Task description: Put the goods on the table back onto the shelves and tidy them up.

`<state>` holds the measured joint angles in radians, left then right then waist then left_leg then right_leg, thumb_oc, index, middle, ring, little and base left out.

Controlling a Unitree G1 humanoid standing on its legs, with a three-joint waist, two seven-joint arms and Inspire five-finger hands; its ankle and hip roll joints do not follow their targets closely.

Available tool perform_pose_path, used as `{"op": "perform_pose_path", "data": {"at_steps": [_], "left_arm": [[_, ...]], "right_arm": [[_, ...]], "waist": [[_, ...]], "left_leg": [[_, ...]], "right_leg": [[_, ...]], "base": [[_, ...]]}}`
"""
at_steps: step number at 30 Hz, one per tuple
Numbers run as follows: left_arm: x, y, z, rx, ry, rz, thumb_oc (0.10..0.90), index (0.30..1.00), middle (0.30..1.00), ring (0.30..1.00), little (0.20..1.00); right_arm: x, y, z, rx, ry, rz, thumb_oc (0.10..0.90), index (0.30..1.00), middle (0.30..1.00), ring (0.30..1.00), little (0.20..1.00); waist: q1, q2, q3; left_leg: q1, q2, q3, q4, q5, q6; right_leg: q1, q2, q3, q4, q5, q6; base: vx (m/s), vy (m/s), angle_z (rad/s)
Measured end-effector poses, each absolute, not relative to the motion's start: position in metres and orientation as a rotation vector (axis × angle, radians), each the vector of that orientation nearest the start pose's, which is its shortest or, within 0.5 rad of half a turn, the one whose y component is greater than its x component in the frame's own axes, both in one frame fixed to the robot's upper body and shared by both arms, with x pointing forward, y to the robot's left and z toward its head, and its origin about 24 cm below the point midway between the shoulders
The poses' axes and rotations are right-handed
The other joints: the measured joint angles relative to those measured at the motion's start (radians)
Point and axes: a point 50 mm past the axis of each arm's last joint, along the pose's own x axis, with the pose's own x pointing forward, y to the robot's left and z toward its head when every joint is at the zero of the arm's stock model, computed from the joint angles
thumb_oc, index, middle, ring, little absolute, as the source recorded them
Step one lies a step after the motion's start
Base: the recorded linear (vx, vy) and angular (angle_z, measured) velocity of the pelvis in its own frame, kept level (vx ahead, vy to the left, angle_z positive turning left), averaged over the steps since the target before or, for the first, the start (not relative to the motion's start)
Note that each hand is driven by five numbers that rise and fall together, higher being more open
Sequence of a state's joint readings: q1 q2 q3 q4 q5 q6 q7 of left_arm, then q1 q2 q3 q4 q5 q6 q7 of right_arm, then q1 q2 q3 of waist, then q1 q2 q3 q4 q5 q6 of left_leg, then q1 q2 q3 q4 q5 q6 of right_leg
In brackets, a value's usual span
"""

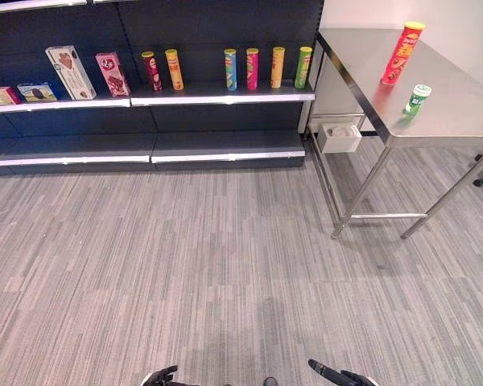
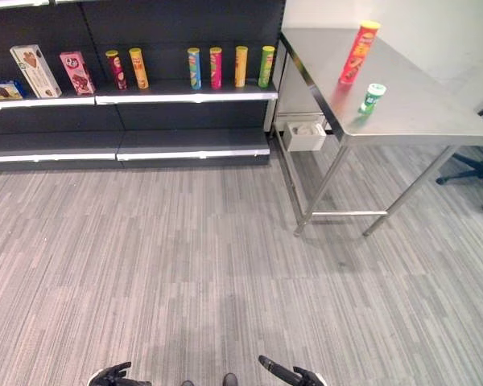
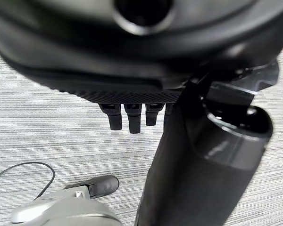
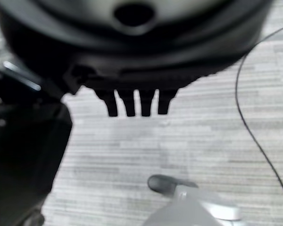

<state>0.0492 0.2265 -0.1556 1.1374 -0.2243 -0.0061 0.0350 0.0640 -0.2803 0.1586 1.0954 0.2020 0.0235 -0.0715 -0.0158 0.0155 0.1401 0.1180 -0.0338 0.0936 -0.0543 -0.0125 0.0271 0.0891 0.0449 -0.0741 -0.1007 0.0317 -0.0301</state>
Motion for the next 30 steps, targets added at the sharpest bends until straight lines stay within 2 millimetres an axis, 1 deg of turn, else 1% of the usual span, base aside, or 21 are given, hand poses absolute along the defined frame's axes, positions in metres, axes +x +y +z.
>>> {"op": "perform_pose_path", "data": {"at_steps": [3,4,7,8,9,10,11,13,14,16,18,20,21,22,23,24,25,26,27,29,30], "left_arm": [[0.088,0.226,-0.161,0.107,1.177,0.162,0.800,0.900,0.900,0.900,0.900],[0.093,0.226,-0.159,0.105,1.163,0.165,0.800,0.900,0.900,0.900,0.900],[0.101,0.231,-0.157,0.074,1.136,0.223,0.800,0.900,0.900,0.900,0.900],[0.104,0.232,-0.156,0.066,1.129,0.236,0.800,0.900,0.900,0.900,0.900],[0.132,0.233,-0.147,0.053,1.039,0.238,0.800,0.900,0.900,0.900,0.900],[0.144,0.232,-0.143,0.064,1.008,0.224,0.800,0.900,0.900,0.900,0.900],[0.146,0.234,-0.142,0.075,1.010,0.222,0.800,0.900,0.900,0.900,0.900],[0.139,0.234,-0.144,0.076,1.021,0.229,0.800,0.900,0.900,0.900,0.900],[0.140,0.234,-0.144,0.075,1.018,0.244,0.800,0.900,0.900,0.900,0.900],[0.135,0.235,-0.146,0.082,1.034,0.259,0.800,0.900,0.900,0.900,0.900],[0.119,0.235,-0.151,0.083,1.078,0.278,0.800,0.900,0.900,0.900,0.900],[0.101,0.227,-0.158,0.067,1.128,0.273,0.800,0.900,0.900,0.900,0.900],[0.101,0.227,-0.158,0.066,1.129,0.273,0.800,0.900,0.900,0.900,0.900],[0.098,0.227,-0.158,0.074,1.131,0.263,0.800,0.900,0.900,0.900,0.900],[0.099,0.227,-0.158,0.081,1.129,0.258,0.800,0.900,0.900,0.900,0.900],[0.105,0.229,-0.155,0.094,1.101,0.250,0.800,0.900,0.900,0.900,0.900],[0.113,0.231,-0.152,0.106,1.076,0.245,0.800,0.900,0.900,0.900,0.900],[0.125,0.233,-0.147,0.115,1.036,0.234,0.800,0.900,0.900,0.900,0.900],[0.131,0.232,-0.145,0.122,1.016,0.224,0.800,0.900,0.900,0.900,0.900],[0.144,0.234,-0.140,0.157,0.985,0.208,0.800,0.900,0.900,0.900,0.900],[0.144,0.235,-0.141,0.166,0.988,0.204,0.800,0.900,0.900,0.900,0.900]], "right_arm": [[0.088,-0.247,-0.155,-0.195,1.177,-0.200,0.800,0.900,0.900,0.900,0.900],[0.091,-0.247,-0.154,-0.195,1.168,-0.201,0.800,0.900,0.900,0.900,0.900],[0.103,-0.248,-0.151,-0.193,1.136,-0.205,0.800,0.900,0.900,0.900,0.900],[0.106,-0.248,-0.150,-0.189,1.122,-0.207,0.800,0.900,0.900,0.900,0.900],[0.114,-0.251,-0.147,-0.196,1.103,-0.209,0.800,0.900,0.900,0.900,0.900],[0.120,-0.254,-0.145,-0.207,1.095,-0.212,0.800,0.900,0.900,0.900,0.900],[0.130,-0.255,-0.142,-0.220,1.082,-0.208,0.800,0.900,0.900,0.900,0.900],[0.132,-0.257,-0.141,-0.217,1.073,-0.221,0.800,0.900,0.900,0.900,0.900],[0.132,-0.258,-0.140,-0.214,1.070,-0.230,0.800,0.900,0.900,0.900,0.900],[0.122,-0.261,-0.143,-0.221,1.094,-0.251,0.800,0.900,0.900,0.900,0.900],[0.116,-0.261,-0.145,-0.211,1.114,-0.265,0.800,0.900,0.900,0.900,0.900],[0.109,-0.262,-0.147,-0.209,1.127,-0.271,0.800,0.900,0.900,0.900,0.900],[0.109,-0.261,-0.147,-0.209,1.128,-0.270,0.800,0.900,0.900,0.900,0.900],[0.104,-0.254,-0.150,-0.201,1.131,-0.247,0.800,0.900,0.900,0.900,0.900],[0.100,-0.251,-0.151,-0.203,1.136,-0.231,0.800,0.900,0.900,0.900,0.900],[0.095,-0.246,-0.153,-0.194,1.143,-0.220,0.800,0.900,0.900,0.900,0.900],[0.092,-0.243,-0.154,-0.195,1.150,-0.207,0.800,0.900,0.900,0.900,0.900],[0.094,-0.242,-0.154,-0.179,1.142,-0.215,0.800,0.900,0.900,0.900,0.900],[0.095,-0.243,-0.154,-0.179,1.141,-0.219,0.800,0.900,0.900,0.900,0.900],[0.101,-0.240,-0.153,-0.176,1.129,-0.214,0.800,0.900,0.900,0.900,0.900],[0.103,-0.240,-0.153,-0.177,1.125,-0.215,0.800,0.900,0.900,0.900,0.900]], "waist": [[0.001,0.000,0.000],[0.001,-0.004,0.004],[0.006,-0.040,0.041],[0.003,-0.049,0.054],[0.018,-0.070,0.100],[0.030,-0.067,0.123],[0.034,-0.066,0.128],[0.038,-0.043,0.128],[0.040,-0.029,0.148],[0.062,-0.005,0.147],[0.096,-0.002,0.121],[0.086,-0.005,0.066],[0.086,-0.005,0.066],[0.070,-0.005,0.042],[0.055,-0.004,0.026],[0.048,-0.012,-0.008],[0.044,-0.020,-0.020],[0.036,-0.027,-0.022],[0.027,-0.023,-0.023],[0.030,-0.005,-0.009],[0.028,0.007,0.000]], "left_leg": [[-0.009,0.003,0.001,0.000,0.000,-0.001],[-0.049,0.006,0.003,0.039,-0.011,-0.020],[-0.137,-0.010,-0.048,0.193,-0.015,-0.040],[-0.184,-0.017,-0.057,0.287,-0.023,-0.053],[-0.378,-0.037,-0.101,0.606,0.019,-0.129],[-0.467,-0.048,-0.137,0.715,0.035,-0.150],[-0.463,-0.042,-0.163,0.502,0.011,-0.115],[-0.406,0.010,-0.164,0.086,0.056,-0.141],[-0.407,0.041,-0.168,-0.014,0.083,-0.174],[-0.420,0.079,-0.164,-0.045,0.107,-0.198],[-0.396,0.089,-0.157,-0.038,0.111,-0.164],[-0.316,0.035,-0.144,-0.042,0.192,-0.061],[-0.310,0.033,-0.136,-0.043,0.198,-0.053],[-0.246,0.011,-0.088,-0.038,0.224,0.016],[-0.216,-0.004,-0.087,-0.038,0.202,0.045],[-0.189,-0.026,-0.081,-0.037,0.162,0.067],[-0.168,-0.046,-0.077,-0.037,0.147,0.088],[-0.146,-0.070,-0.074,-0.037,0.131,0.110],[-0.129,-0.079,-0.076,-0.036,0.119,0.126],[-0.087,-0.082,-0.067,-0.024,0.095,0.157],[-0.061,-0.080,-0.062,-0.023,0.084,0.169]], "right_leg": [[-0.010,0.003,0.002,0.000,-0.002,-0.002],[-0.031,0.004,0.001,0.001,-0.003,-0.003],[-0.039,-0.016,0.020,0.001,0.001,-0.033],[-0.042,-0.021,0.026,0.001,-0.001,-0.041],[-0.072,-0.037,0.031,0.051,-0.010,-0.074],[-0.084,-0.037,0.039,0.065,-0.013,-0.078],[-0.081,-0.036,0.052,0.039,-0.016,-0.076],[-0.061,-0.013,0.061,0.008,-0.017,-0.077],[-0.031,0.001,0.057,0.004,-0.014,-0.085],[0.028,0.029,0.065,-0.001,-0.058,-0.080],[0.073,0.024,0.120,0.000,-0.099,-0.064],[0.128,-0.033,0.162,0.022,-0.153,0.005],[0.129,-0.036,0.166,0.034,-0.158,0.013],[0.100,-0.067,0.153,0.206,-0.205,0.089],[0.070,-0.080,0.147,0.317,-0.216,0.107],[-0.013,-0.113,0.144,0.512,-0.224,0.152],[-0.098,-0.126,0.156,0.703,-0.219,0.172],[-0.190,-0.148,0.155,0.889,-0.194,0.185],[-0.231,-0.156,0.162,0.946,-0.195,0.179],[-0.332,-0.222,0.085,0.950,-0.165,0.149],[-0.357,-0.251,0.047,0.930,-0.153,0.153]], "base": [[0.02,-0.119,0.00],[-0.02,-0.124,0.04],[0.01,-0.106,-0.05],[0.08,-0.071,0.12],[0.10,-0.038,0.12],[0.47,0.078,-0.09],[0.35,0.078,-0.31],[0.34,0.069,-0.26],[0.45,0.125,-0.05],[0.46,0.194,-0.12],[0.41,0.311,-0.82],[0.45,0.349,-0.77],[0.19,0.151,-0.58],[0.32,0.292,-0.40],[0.18,0.207,-0.44],[0.24,0.275,-0.12],[0.13,0.205,-0.11],[0.13,0.214,0.08],[0.12,0.189,0.13],[0.20,0.143,0.03],[0.24,0.058,-0.08]]}}
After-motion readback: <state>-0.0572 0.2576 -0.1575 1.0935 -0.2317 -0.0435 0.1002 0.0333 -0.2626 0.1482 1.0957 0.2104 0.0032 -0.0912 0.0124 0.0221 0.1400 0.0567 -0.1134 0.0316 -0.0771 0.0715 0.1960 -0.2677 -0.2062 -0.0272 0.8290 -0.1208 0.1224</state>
